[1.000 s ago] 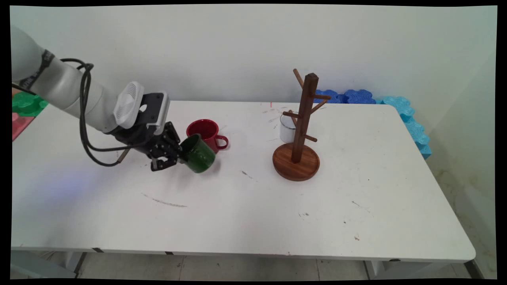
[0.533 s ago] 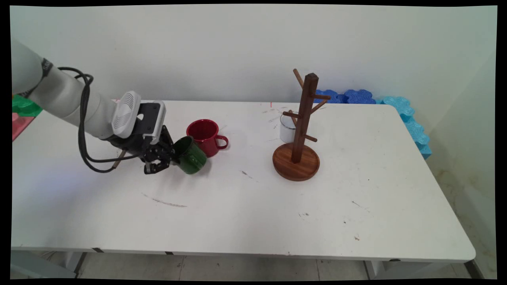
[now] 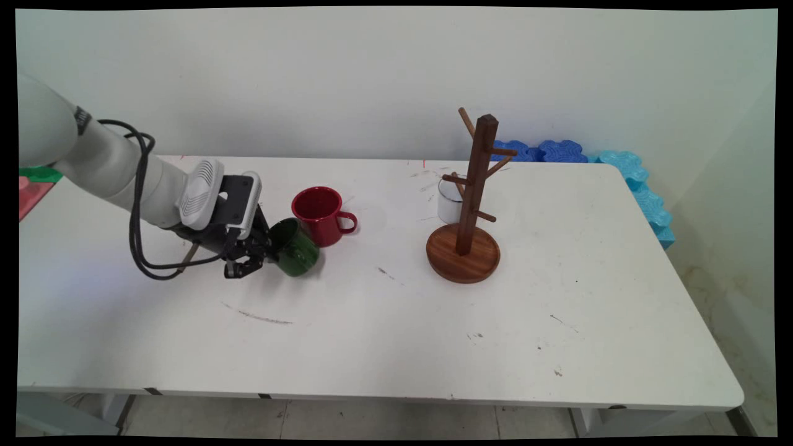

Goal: Place the picked object on the table

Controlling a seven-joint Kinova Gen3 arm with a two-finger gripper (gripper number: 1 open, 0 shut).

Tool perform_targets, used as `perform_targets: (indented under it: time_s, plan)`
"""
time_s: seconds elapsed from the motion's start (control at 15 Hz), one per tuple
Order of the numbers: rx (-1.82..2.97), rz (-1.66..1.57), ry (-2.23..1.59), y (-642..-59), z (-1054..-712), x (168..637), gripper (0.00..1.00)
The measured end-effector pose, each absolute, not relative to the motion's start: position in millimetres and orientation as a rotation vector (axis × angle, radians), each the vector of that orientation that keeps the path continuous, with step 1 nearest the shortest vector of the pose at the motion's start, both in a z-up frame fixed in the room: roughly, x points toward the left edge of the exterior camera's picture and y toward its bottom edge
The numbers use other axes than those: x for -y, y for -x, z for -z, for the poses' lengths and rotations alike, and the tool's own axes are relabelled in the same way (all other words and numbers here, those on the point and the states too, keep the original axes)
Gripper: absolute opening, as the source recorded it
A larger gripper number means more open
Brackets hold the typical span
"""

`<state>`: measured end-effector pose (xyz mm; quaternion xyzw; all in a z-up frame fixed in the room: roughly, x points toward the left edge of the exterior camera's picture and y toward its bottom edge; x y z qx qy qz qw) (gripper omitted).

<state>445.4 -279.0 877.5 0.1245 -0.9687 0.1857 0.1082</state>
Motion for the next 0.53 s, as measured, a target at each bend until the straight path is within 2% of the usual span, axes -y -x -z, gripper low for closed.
perform_targets:
  time_s: [0.4, 0.47, 0.53]
  plan:
    - [2.866, -0.552, -0.347, -442.3, -867.2, 277.6, 0.00]
    - [2.868, -0.552, -0.344, -441.6, -865.3, 277.2, 1.00]
    - [2.870, -0.551, -0.342, -440.9, -863.8, 276.9, 1.00]
